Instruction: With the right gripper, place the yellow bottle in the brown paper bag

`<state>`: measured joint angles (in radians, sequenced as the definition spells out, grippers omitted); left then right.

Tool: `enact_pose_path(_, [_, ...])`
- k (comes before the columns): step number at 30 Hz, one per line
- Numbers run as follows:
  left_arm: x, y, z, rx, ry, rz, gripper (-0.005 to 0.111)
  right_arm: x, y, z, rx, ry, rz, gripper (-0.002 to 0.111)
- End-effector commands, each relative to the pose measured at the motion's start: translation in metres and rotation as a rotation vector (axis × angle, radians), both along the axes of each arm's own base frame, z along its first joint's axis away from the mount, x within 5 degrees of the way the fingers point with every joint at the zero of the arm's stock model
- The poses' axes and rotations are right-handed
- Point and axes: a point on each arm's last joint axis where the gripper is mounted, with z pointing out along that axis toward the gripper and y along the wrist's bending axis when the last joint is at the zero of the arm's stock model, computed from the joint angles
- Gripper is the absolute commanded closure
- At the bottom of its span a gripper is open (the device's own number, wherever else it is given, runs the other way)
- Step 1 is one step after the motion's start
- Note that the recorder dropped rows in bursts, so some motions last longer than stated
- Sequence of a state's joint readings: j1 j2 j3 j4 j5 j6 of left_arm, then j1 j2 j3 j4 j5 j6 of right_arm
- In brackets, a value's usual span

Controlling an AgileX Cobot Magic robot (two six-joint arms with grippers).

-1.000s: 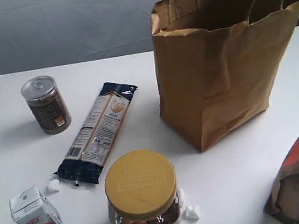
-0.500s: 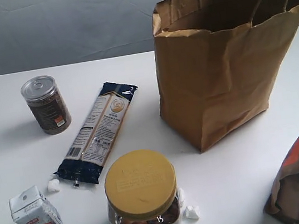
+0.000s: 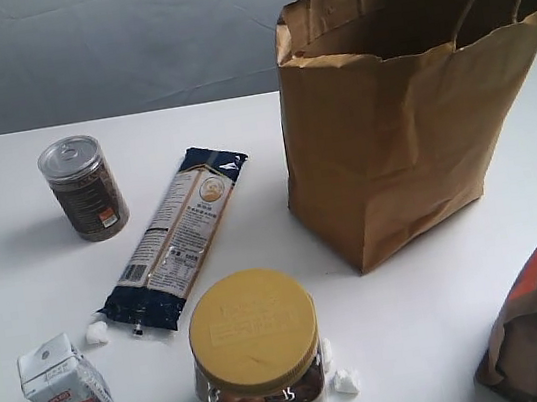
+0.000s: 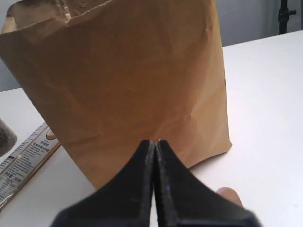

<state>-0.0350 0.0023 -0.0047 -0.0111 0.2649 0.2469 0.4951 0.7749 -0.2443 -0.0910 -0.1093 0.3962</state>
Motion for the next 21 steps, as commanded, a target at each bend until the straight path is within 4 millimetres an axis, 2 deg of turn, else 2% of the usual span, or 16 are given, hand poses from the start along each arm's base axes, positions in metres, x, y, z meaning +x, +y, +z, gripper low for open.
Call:
enact_pose_path(1, [0.0,0.0,-0.001,-0.008,-0.002,-0.003,0.107,-0.021,-0.014,-0.009,-0.017,-0.169,0.0,0.108])
enact_pose_path(7, [0.0,0.0,-0.001,-0.008,-0.002,-0.003,0.107,-0.045,-0.032,-0.024,0.028,-0.258,-0.056,0.108])
enact_pose_path(9, [0.0,0.0,-0.001,-0.008,-0.002,-0.003,0.107,-0.05,-0.038,-0.022,0.045,-0.306,-0.098,0.108])
enact_pose_path(15, [0.0,0.0,-0.001,-0.008,-0.002,-0.003,0.107,-0.061,-0.048,-0.022,-0.007,-0.349,-0.159,0.108])
enact_pose_path(21, [0.0,0.0,-0.001,-0.008,-0.002,-0.003,0.107,-0.073,-0.051,-0.028,-0.102,-0.361,-0.121,0.108])
